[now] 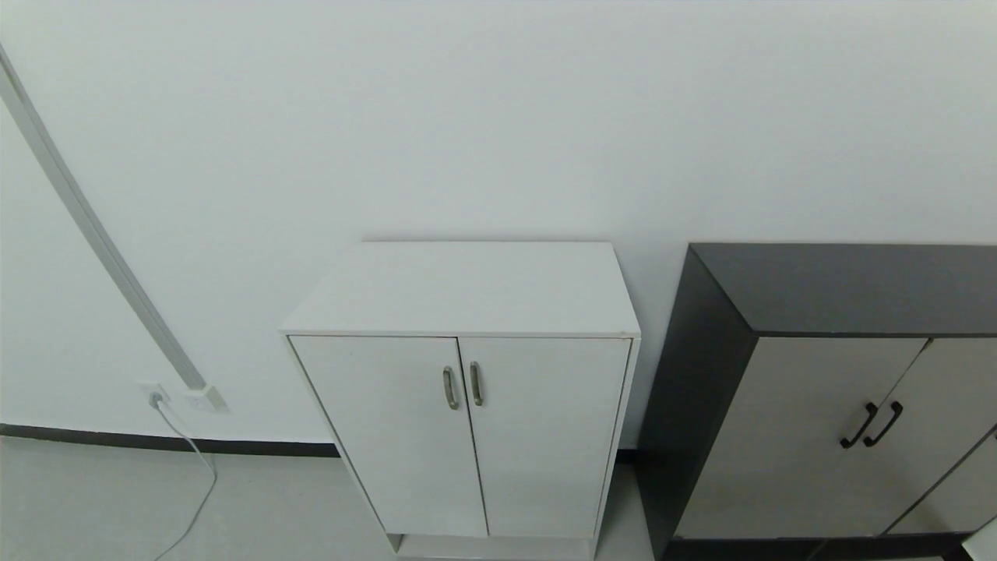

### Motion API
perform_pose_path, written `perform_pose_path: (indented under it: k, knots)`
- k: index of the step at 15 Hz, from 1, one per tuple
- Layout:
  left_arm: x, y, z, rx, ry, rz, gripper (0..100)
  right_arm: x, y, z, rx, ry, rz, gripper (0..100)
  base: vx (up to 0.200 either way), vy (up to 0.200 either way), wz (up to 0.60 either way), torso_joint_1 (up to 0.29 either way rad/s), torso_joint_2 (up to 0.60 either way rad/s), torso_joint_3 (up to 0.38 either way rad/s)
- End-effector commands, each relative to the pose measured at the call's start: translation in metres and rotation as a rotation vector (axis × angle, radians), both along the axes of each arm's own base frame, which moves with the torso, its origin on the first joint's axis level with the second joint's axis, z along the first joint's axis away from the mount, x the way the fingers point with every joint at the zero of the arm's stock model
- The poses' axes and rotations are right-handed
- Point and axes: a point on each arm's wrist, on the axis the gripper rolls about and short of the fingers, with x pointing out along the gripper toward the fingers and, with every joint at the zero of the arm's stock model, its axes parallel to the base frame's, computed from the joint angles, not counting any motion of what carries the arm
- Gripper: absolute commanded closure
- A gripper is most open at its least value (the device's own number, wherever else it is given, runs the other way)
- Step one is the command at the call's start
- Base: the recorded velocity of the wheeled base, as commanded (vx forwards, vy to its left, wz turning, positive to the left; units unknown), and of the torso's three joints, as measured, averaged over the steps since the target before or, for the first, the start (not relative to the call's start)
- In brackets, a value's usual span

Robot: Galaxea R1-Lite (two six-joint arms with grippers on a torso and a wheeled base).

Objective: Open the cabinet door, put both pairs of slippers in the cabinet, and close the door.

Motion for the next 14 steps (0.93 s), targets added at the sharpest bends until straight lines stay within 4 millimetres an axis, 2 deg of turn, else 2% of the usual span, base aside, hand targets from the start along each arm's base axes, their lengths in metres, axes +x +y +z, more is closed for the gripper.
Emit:
perform_pose_path:
  k: [1,12,14]
  knots:
    - [0.000,0.000,0.000,0.000,0.000,-0.001,100,0.004,-0.001,0.001,-0.021,0.041,-0.054,100,0.000,0.000,0.00,0.000,0.00,0.000]
    - [0.000,0.000,0.000,0.000,0.000,-0.001,100,-0.001,0.001,0.001,-0.005,-0.020,-0.386,100,0.000,0.000,0.00,0.000,0.00,0.000]
    - [0.000,0.000,0.000,0.000,0.000,0.001,100,-0.007,0.001,-0.001,0.030,-0.089,-0.353,100,0.000,0.000,0.00,0.000,0.00,0.000]
